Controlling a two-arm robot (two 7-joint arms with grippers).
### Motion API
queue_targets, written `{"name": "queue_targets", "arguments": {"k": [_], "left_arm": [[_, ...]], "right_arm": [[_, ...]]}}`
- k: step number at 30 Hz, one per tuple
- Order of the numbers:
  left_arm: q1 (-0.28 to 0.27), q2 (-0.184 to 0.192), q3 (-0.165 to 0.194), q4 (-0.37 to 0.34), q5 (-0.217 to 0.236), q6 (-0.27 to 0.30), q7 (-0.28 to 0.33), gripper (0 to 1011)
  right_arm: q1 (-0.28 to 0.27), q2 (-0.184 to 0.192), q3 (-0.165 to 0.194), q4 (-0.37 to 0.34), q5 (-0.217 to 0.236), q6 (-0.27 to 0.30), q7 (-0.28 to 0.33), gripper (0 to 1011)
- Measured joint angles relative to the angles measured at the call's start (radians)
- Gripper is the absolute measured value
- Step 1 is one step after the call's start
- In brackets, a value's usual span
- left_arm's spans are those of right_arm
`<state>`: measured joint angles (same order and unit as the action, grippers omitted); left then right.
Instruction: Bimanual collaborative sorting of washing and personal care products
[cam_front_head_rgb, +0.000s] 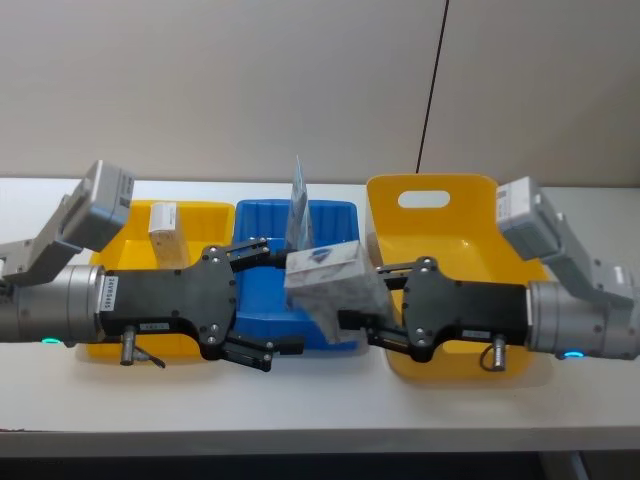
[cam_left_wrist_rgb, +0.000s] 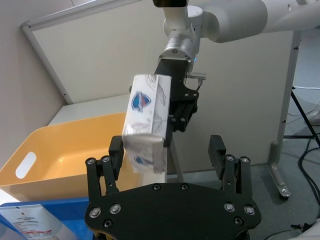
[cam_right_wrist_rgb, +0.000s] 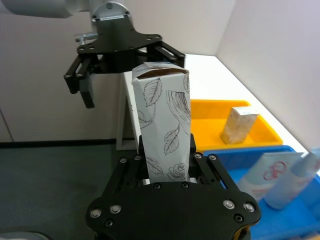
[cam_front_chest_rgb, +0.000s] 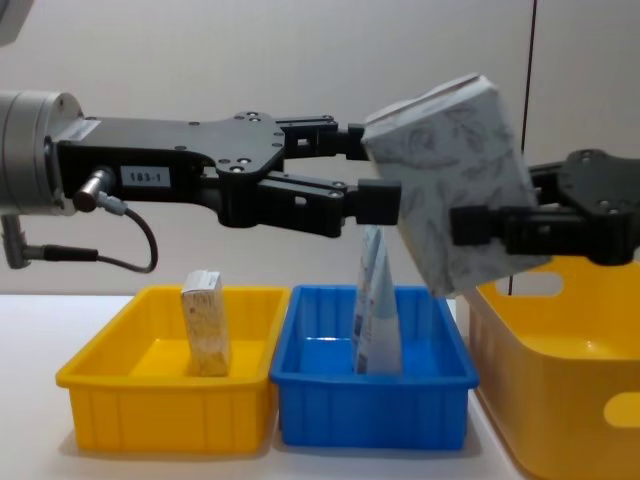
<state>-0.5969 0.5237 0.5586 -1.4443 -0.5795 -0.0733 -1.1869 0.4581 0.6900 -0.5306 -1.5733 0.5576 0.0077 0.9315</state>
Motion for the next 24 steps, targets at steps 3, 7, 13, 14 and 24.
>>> {"name": "queue_targets", "arguments": {"k": [3, 7, 13, 14, 24], "left_arm": [[0.0, 0.0, 0.0, 0.0, 0.0, 0.0, 0.0, 1001], [0.0, 0.0, 0.0, 0.0, 0.0, 0.0, 0.0, 1001], [0.0, 0.0, 0.0, 0.0, 0.0, 0.0, 0.0, 1001], [0.0, 0.0, 0.0, 0.0, 0.0, 0.0, 0.0, 1001], [0.0, 0.0, 0.0, 0.0, 0.0, 0.0, 0.0, 1001]], "right_arm": [[-0.01, 0.011, 0.01, -0.008, 0.005, 0.002, -0.016, 357], [-0.037, 0.034, 0.036, -0.025, 0.016, 0.007, -0.057, 357], [-0.073, 0.059, 0.07, -0.043, 0.028, 0.011, -0.12, 357], [-0.077, 0.061, 0.074, -0.045, 0.029, 0.012, -0.131, 357], [-0.134, 0.08, 0.13, -0.063, 0.035, 0.023, -0.245, 357]]}}
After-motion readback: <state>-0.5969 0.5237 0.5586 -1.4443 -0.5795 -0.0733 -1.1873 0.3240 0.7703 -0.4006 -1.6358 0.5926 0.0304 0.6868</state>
